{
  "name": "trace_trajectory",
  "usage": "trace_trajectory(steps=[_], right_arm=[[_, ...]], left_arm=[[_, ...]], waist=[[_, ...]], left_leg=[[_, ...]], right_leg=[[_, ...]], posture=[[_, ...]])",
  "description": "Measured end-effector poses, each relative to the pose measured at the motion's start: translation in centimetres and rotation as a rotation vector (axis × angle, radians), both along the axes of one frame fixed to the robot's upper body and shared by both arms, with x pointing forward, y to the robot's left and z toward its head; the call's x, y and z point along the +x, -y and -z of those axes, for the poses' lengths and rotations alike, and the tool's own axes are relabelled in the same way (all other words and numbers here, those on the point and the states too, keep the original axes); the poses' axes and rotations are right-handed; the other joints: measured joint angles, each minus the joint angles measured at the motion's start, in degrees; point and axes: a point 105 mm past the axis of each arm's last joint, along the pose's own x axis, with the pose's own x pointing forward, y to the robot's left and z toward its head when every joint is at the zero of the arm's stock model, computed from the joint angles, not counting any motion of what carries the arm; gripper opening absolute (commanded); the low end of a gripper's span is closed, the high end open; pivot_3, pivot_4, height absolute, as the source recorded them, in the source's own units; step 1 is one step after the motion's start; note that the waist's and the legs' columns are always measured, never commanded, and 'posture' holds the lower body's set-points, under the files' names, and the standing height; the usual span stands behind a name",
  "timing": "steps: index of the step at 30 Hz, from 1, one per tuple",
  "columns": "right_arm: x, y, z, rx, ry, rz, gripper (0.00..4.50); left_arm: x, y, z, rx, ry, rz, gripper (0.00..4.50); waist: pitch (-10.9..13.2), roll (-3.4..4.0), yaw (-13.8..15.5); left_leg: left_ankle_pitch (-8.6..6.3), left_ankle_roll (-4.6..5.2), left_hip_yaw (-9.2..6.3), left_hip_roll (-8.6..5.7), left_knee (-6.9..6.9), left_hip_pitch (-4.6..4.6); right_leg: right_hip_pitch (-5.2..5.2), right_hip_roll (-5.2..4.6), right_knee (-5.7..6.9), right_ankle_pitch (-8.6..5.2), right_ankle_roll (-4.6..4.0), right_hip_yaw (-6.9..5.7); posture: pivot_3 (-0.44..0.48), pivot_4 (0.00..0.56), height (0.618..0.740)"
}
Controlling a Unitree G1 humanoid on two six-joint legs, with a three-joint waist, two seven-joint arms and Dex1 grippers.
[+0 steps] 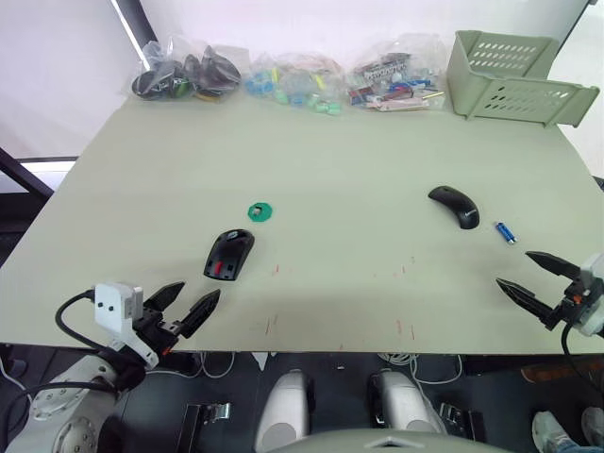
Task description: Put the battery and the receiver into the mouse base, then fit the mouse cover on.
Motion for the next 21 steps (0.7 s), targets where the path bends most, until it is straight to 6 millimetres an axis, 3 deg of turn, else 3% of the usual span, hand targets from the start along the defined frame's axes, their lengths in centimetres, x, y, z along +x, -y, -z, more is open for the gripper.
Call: trace_trajectory(steps=[10,16,21], right_arm=[[0.5,-0.5,-0.8,0.01,0.058,-0.004,4.5],[0.8,-2.7,-2.9,0.047,0.158,-0.086,4.5],[0.3,-5.7,-4.9,0.127,0.164,-0.268,4.5]], left_arm=[[0.9,1.1,-2.0,-0.024,0.063,0.015,4.35],[1.2,1.4,-2.4,-0.033,0.066,0.013,4.35],[1.6,2.1,-3.3,-0.026,0.067,-0.002,4.35]], waist=[[0.0,0.0,-0.04],[0.02,0.0,-0.08],[0.04,-0.03,0.03]], left_leg=[[0.0,0.0,0.01,0.01,0.0,0.0],[0.0,0.0,-0.01,0.0,-0.02,0.0],[0.0,0.0,-0.01,0.0,0.0,-0.03]], right_leg=[[0.0,0.01,0.01,0.03,-0.04,0.01],[-0.03,0.04,0.01,0.09,-0.14,0.0],[-0.02,0.02,0.01,0.1,-0.13,0.02]], posture=[[0.0,0.15,0.74],[0.0,0.15,0.74],[0.0,0.15,0.74]])
